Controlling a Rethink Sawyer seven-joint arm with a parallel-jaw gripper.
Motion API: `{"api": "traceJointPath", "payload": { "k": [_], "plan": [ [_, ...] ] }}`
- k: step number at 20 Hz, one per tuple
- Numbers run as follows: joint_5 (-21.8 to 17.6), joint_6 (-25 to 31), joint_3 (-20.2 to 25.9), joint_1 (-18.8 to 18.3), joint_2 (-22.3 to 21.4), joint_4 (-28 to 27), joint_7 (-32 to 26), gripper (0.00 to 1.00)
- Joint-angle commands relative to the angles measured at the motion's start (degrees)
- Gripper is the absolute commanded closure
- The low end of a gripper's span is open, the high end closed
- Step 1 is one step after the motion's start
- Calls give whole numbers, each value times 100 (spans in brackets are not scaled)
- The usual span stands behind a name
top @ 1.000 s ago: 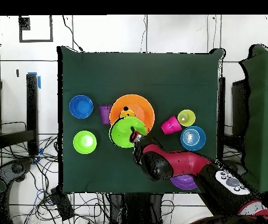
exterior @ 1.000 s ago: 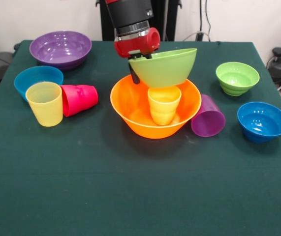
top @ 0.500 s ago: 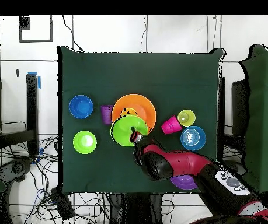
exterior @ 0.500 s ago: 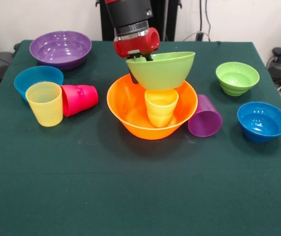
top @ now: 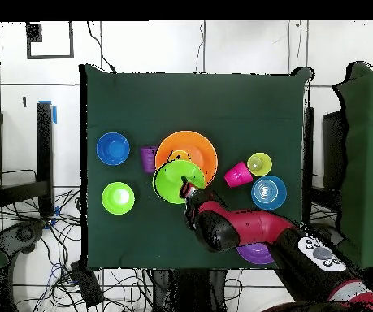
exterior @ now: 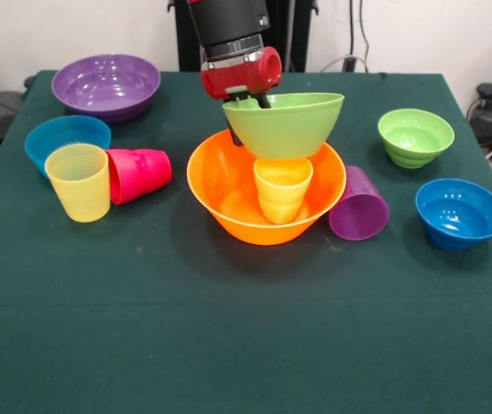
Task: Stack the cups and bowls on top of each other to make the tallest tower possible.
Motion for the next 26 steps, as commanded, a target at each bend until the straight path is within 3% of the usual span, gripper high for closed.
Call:
{"api": "traceJointPath", "payload": {
  "k": [1, 26],
  "plan": [
    [161, 400, 24, 252, -127, -404, 261, 0],
    [970, 972, 360, 208, -401, -530, 153, 0]
  ]
}}
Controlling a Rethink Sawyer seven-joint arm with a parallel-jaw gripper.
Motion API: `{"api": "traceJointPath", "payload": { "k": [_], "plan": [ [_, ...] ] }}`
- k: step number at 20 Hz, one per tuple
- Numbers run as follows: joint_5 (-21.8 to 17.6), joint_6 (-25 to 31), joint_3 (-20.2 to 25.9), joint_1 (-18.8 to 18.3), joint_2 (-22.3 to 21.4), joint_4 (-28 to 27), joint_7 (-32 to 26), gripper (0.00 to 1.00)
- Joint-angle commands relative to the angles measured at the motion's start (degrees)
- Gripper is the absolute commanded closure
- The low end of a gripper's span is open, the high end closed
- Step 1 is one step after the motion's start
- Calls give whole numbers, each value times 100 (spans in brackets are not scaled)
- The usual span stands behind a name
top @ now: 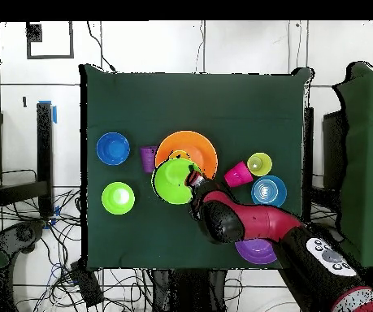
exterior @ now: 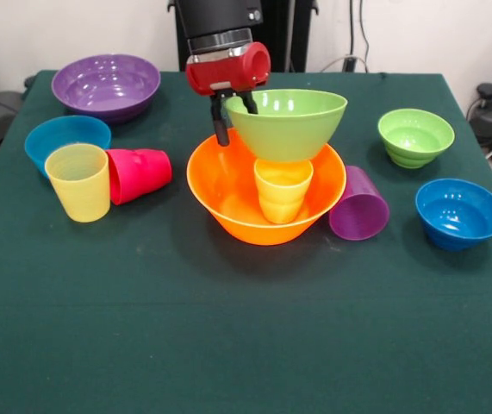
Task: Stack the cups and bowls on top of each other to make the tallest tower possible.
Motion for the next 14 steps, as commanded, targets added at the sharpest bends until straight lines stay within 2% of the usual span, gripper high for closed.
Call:
{"api": "traceJointPath", "payload": {
  "k": [1, 14],
  "plan": [
    [290, 857, 348, 196, -24, -479, 142, 0],
    [484, 1019, 452, 202, -133, -455, 90, 0]
  ]
}}
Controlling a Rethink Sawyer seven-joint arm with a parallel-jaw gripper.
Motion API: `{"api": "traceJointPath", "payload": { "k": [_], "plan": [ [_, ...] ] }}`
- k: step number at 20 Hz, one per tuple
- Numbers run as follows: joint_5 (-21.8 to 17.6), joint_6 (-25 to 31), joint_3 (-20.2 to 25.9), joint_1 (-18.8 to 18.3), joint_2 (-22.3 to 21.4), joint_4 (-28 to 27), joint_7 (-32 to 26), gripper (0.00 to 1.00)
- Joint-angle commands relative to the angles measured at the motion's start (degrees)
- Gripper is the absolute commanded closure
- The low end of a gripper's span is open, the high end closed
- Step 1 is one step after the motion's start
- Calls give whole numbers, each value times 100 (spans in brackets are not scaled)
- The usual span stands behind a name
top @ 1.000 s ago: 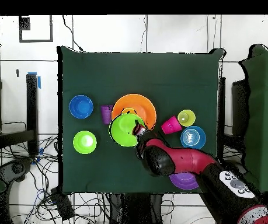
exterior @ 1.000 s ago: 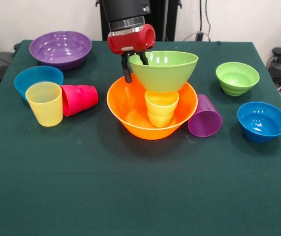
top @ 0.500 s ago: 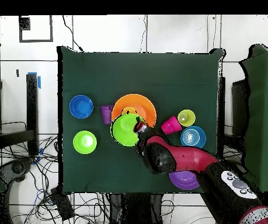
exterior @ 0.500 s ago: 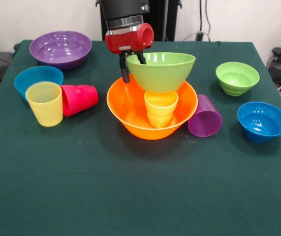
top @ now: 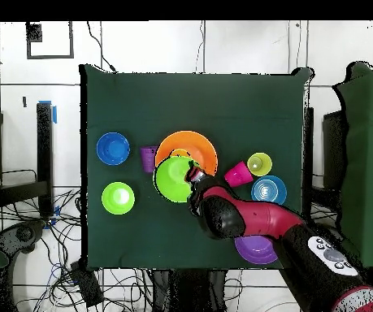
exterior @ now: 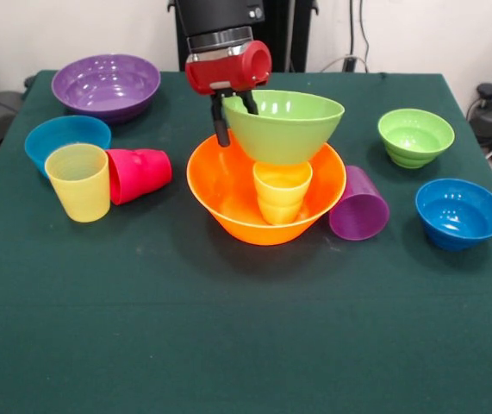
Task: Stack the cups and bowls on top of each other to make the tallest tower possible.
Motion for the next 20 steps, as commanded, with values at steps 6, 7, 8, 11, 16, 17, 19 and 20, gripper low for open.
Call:
{"api": "traceJointPath", "payload": {
  "k": [6, 7, 8, 11, 16, 17, 19, 20],
  "plan": [
    [242, 862, 414, 179, -80, -385, 113, 0],
    [248, 879, 429, 172, -92, -380, 116, 0],
    [261, 914, 448, 165, -114, -381, 113, 0],
    [313, 1010, 521, 122, -160, -378, 100, 0],
    [422, 1188, 596, 108, -235, -435, 58, 0],
    [440, 1210, 604, 112, -237, -449, 58, 0],
    [477, 1249, 622, 124, -255, -466, 58, 0],
    [502, 1278, 634, 129, -271, -474, 55, 0]
  ]
}}
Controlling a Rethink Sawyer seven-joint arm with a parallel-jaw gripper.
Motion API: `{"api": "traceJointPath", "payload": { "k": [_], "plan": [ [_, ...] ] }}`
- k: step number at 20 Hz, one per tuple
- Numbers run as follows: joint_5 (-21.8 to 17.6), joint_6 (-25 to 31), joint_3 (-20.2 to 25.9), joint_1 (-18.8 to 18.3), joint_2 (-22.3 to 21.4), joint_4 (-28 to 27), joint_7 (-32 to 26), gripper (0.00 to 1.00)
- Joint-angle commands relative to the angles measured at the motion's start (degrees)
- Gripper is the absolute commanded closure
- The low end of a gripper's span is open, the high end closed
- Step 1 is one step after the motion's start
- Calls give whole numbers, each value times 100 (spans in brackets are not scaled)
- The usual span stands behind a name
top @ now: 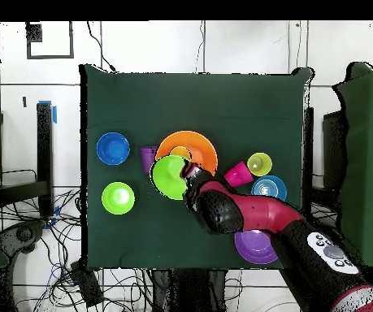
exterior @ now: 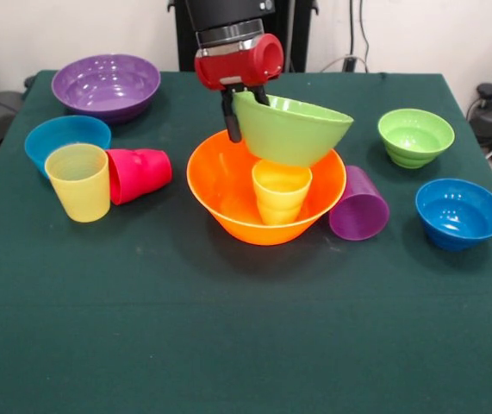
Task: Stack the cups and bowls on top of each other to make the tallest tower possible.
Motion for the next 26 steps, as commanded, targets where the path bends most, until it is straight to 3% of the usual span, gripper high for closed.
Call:
{"api": "traceJointPath", "payload": {
  "k": [1, 26],
  "plan": [
    [308, 885, 359, 132, -105, -463, 49, 0],
    [323, 1115, 483, 41, 10, -689, -61, 0]
  ]
}}
